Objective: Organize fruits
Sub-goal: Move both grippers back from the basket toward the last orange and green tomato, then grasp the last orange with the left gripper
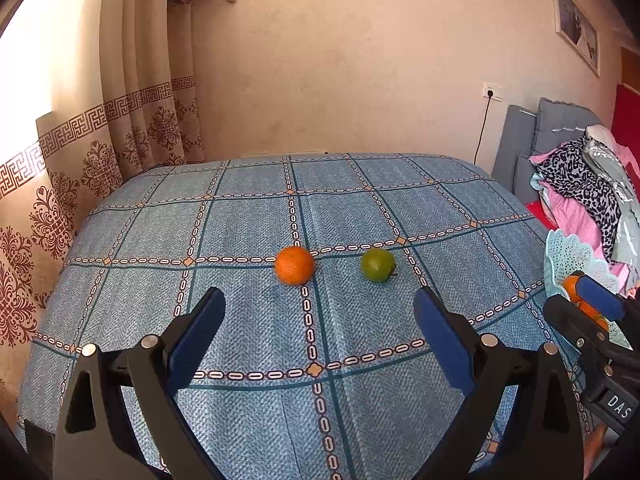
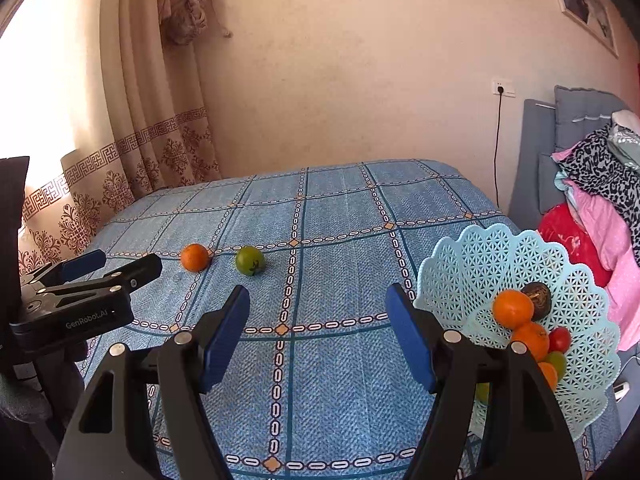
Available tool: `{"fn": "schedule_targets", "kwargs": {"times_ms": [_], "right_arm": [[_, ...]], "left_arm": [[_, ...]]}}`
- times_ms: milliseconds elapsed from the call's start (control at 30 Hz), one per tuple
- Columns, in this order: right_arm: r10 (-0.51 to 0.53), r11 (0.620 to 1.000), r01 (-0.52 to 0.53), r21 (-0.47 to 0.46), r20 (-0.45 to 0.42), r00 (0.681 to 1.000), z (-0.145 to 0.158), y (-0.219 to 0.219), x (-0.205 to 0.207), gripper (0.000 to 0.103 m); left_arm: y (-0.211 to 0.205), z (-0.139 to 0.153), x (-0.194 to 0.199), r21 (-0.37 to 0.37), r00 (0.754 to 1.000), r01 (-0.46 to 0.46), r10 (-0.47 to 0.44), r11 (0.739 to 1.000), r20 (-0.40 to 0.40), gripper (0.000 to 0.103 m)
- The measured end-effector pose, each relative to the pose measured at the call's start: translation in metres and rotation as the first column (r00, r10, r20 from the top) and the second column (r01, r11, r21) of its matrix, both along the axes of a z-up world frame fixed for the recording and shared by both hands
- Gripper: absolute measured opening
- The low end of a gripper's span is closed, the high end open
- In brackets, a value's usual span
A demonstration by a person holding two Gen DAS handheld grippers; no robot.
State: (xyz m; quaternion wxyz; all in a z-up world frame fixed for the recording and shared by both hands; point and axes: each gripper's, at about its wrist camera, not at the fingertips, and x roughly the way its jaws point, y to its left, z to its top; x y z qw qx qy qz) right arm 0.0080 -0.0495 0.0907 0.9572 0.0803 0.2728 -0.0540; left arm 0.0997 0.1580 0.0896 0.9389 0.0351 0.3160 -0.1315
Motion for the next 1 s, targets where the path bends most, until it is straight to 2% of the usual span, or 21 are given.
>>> {"fn": "schedule_targets", "kwargs": {"times_ms": [233,633,767,1000], "right_arm": [[0.053,0.999,-0.054,-0.009,-0.041,0.998,-0.012,0.016,0.027,0.07],[0.111,0.994,-0.111,0.005,-0.121,0.986,-0.032,0.027,0.074,0.07],[0.124,0.992,-0.127,-0.01,-0.144,0.982,-0.037,0.031,0.09,0.07],[0.131,0.991,-0.129,0.018,-0.185,0.974,-0.05,0.03,0.111,0.07]], "left_arm": [[0.017,-0.014,0.025,0.011,0.998,-0.052,0.052,0.999,-0.046,0.096],[0.024,-0.035,0.064,0.039,0.99,-0.086,0.09,0.996,-0.111,0.096],[0.019,-0.041,0.076,0.059,0.989,-0.084,0.09,0.995,-0.121,0.096],[0.007,-0.049,0.099,0.086,0.99,-0.038,0.049,0.996,-0.132,0.096]]}}
